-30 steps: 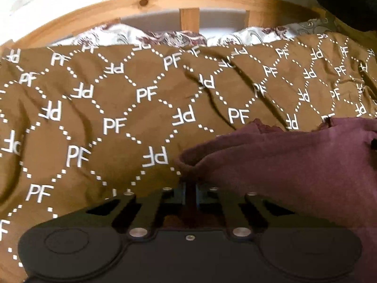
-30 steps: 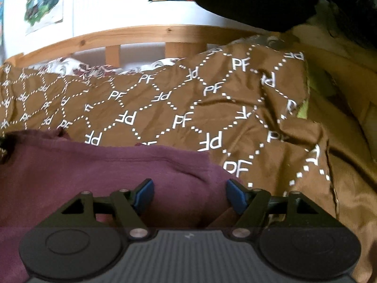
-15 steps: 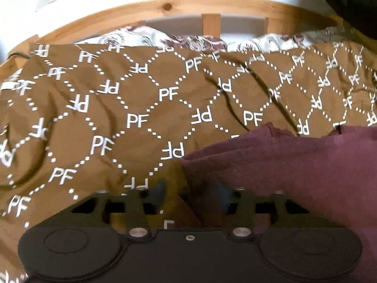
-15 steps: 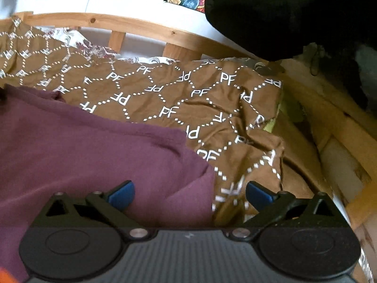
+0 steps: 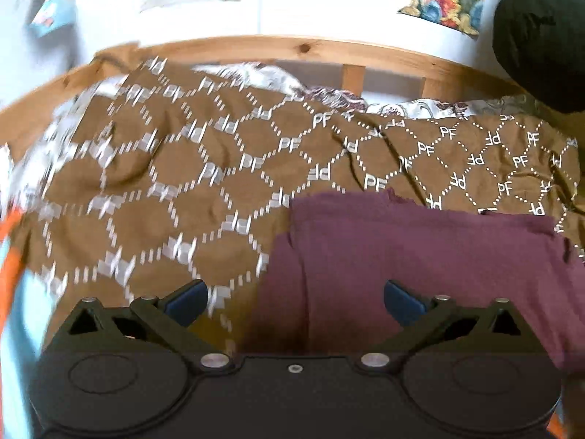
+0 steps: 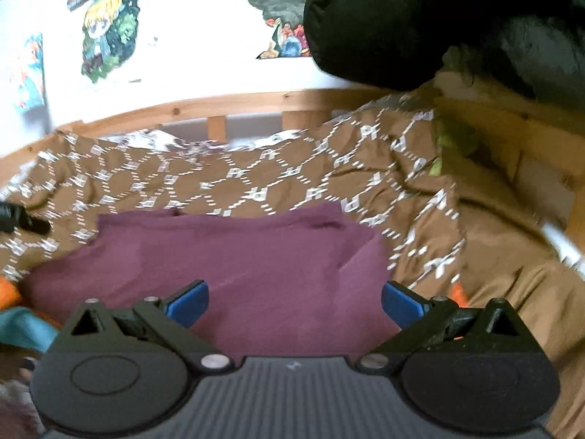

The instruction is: Fold small clothes

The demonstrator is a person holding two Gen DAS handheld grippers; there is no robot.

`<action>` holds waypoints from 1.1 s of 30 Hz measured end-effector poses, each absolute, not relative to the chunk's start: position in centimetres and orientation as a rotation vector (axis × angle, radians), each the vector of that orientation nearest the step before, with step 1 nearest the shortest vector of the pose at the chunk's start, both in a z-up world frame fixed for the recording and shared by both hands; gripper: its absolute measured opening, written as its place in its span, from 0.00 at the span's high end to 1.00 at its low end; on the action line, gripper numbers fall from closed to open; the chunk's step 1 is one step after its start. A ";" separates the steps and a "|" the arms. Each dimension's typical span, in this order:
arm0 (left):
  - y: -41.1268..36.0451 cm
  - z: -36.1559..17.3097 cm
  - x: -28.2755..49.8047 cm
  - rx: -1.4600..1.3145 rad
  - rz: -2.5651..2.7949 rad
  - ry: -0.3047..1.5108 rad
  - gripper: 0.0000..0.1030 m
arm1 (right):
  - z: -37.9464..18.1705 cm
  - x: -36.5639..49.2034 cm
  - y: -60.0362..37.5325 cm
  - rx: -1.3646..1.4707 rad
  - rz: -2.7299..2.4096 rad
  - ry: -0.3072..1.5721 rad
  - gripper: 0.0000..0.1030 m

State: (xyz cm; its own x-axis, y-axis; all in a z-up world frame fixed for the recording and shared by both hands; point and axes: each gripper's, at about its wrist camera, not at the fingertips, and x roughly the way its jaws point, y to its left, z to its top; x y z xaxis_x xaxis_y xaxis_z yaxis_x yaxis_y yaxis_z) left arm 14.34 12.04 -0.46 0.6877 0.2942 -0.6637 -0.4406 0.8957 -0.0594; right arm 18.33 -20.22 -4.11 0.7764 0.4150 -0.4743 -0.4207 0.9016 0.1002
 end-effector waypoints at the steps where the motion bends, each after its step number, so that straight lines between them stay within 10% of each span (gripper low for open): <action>1: 11.7 -0.8 13.7 -0.240 0.420 0.706 0.01 | -4.1 18.1 -20.3 0.018 0.461 0.527 0.00; 15: 11.8 -3.7 12.9 -0.278 0.471 0.796 0.01 | -4.8 18.5 -21.5 0.120 0.423 0.587 0.07; 20: 11.8 -4.2 13.4 -0.279 0.476 0.810 0.01 | -6.2 19.1 -21.6 0.136 0.400 0.599 0.31; 25: 11.7 -4.4 13.7 -0.273 0.481 0.819 0.01 | -7.2 18.9 -21.2 0.113 0.405 0.635 0.76; 33: 11.6 -4.6 13.6 -0.257 0.479 0.826 0.01 | -6.5 18.1 -21.4 0.070 0.409 0.655 0.90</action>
State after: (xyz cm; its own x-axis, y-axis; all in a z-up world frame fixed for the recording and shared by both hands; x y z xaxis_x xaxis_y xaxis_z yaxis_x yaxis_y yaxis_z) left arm 13.63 11.62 -4.62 0.5802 0.3071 -0.7543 -0.5023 0.8640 -0.0347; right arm 18.12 -21.38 -6.48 0.7166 0.3910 -0.5776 -0.3476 0.9182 0.1902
